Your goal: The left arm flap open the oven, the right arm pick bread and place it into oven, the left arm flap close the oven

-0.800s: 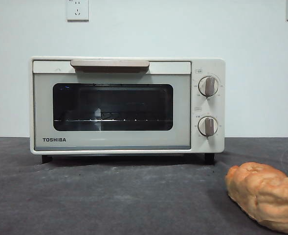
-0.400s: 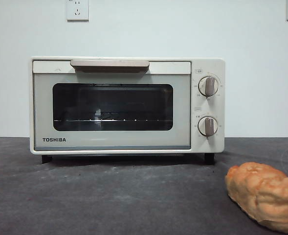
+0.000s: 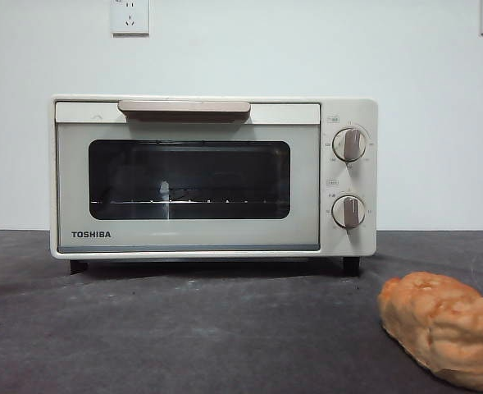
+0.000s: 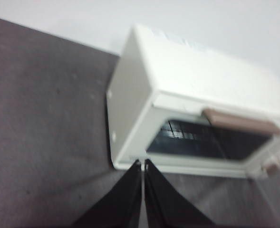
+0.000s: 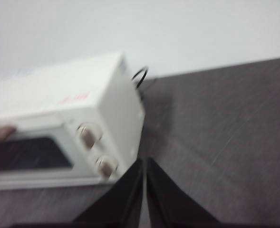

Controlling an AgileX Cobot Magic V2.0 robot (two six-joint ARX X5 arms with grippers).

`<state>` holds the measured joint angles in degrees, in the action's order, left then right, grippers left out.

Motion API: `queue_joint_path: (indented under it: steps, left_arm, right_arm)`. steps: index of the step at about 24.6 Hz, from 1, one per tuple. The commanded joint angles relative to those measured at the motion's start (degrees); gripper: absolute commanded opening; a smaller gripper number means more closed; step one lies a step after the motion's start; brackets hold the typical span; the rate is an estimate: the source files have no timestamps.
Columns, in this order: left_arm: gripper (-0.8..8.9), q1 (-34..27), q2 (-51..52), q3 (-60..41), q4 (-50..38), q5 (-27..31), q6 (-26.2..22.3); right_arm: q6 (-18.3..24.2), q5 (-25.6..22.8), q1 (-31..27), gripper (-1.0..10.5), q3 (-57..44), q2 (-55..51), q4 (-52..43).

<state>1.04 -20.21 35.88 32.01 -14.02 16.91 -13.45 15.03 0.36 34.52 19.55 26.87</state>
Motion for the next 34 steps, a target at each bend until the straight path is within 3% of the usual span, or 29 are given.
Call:
queue_joint_path:
  steps: [1,8,14,22,23,26,34]
  left_arm:
    - [0.16,0.1,-4.4,4.4,3.3,-3.2,-7.3]
    - [0.16,0.5,-14.4,12.9,14.6,-10.4,-15.4]
    - [0.16,1.8,-16.8,15.8,19.2,-10.7,-18.3]
    - [0.16,2.0,-16.8,15.8,19.4,-10.7,-18.2]
    - [0.16,2.0,-16.8,15.8,19.5,-10.7,-18.2]
    - [0.16,2.0,-16.8,15.8,19.4,-10.7,-18.2]
    - [0.16,2.0,-16.8,15.8,19.4,-10.7,-18.2]
  right_arm:
    - [5.5,4.3,0.0,0.1,4.7,5.0,4.2]
    - [11.8,12.7,1.2,0.1,13.9,15.1,17.0]
    - [15.6,12.6,3.9,0.1,16.4,18.2,26.1]
    - [15.4,12.1,4.8,0.1,16.4,18.2,26.3]
    - [15.3,12.1,4.8,0.5,16.4,18.2,26.3]
    - [13.7,12.1,4.8,4.0,16.4,18.2,26.3]
    - [9.5,12.2,7.8,4.1,16.1,20.3,27.5]
